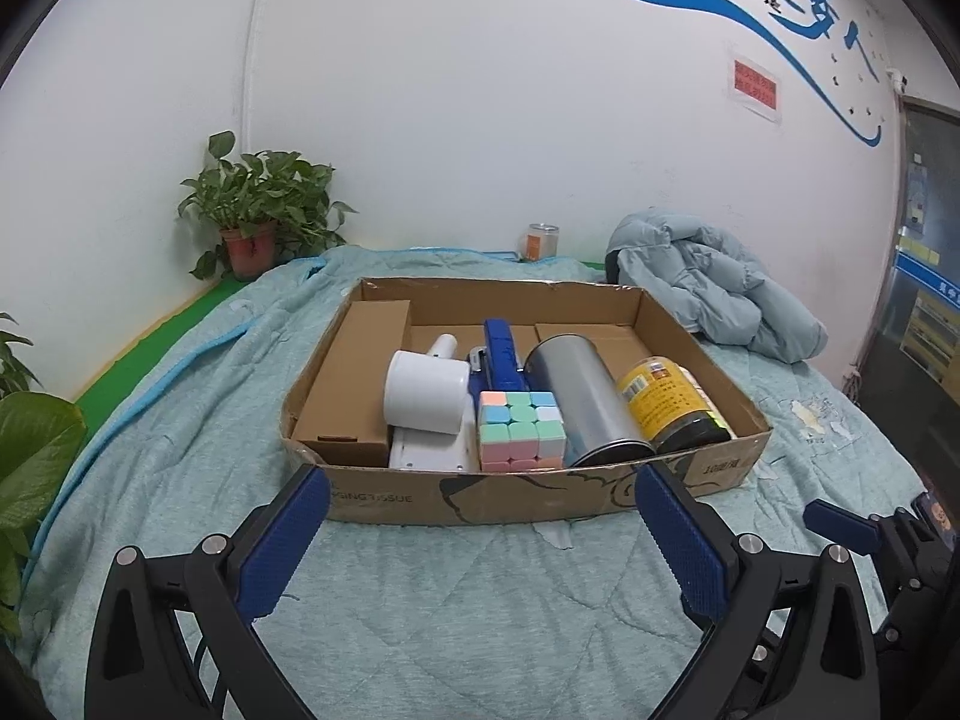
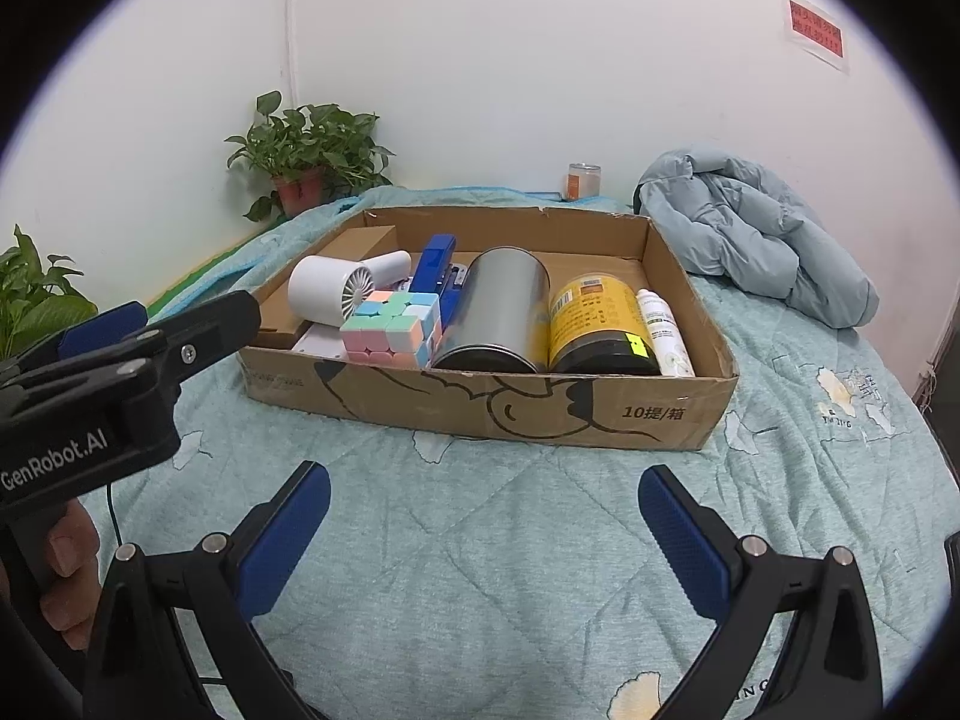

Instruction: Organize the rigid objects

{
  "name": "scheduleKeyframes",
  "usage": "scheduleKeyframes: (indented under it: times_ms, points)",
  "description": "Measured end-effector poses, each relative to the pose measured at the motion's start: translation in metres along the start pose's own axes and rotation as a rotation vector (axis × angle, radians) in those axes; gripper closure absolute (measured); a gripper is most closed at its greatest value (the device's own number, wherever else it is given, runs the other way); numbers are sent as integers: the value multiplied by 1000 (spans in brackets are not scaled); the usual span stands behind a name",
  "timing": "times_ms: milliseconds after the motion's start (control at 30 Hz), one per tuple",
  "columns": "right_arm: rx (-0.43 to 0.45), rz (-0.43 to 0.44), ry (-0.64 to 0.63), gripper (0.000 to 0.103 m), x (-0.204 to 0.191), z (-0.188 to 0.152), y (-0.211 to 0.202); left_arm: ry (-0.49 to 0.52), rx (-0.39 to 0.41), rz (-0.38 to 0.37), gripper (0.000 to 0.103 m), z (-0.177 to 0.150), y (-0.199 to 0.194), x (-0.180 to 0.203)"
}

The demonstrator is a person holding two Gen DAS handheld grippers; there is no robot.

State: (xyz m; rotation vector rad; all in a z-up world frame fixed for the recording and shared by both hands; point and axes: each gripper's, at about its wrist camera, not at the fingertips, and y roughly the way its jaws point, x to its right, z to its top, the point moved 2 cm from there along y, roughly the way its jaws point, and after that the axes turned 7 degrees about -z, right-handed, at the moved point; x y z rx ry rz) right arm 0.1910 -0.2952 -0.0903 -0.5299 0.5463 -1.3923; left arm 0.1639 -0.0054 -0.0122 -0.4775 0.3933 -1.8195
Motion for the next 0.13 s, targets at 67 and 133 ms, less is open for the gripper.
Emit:
scheduleKeyframes:
  times_ms: [67, 133]
  points:
    - [-1, 3, 2, 1, 0, 0, 1, -16, -1, -9, 0, 0, 1, -2]
    - [1, 9, 5, 1, 0, 1, 1, -27, -7, -13, 0, 0, 4, -4]
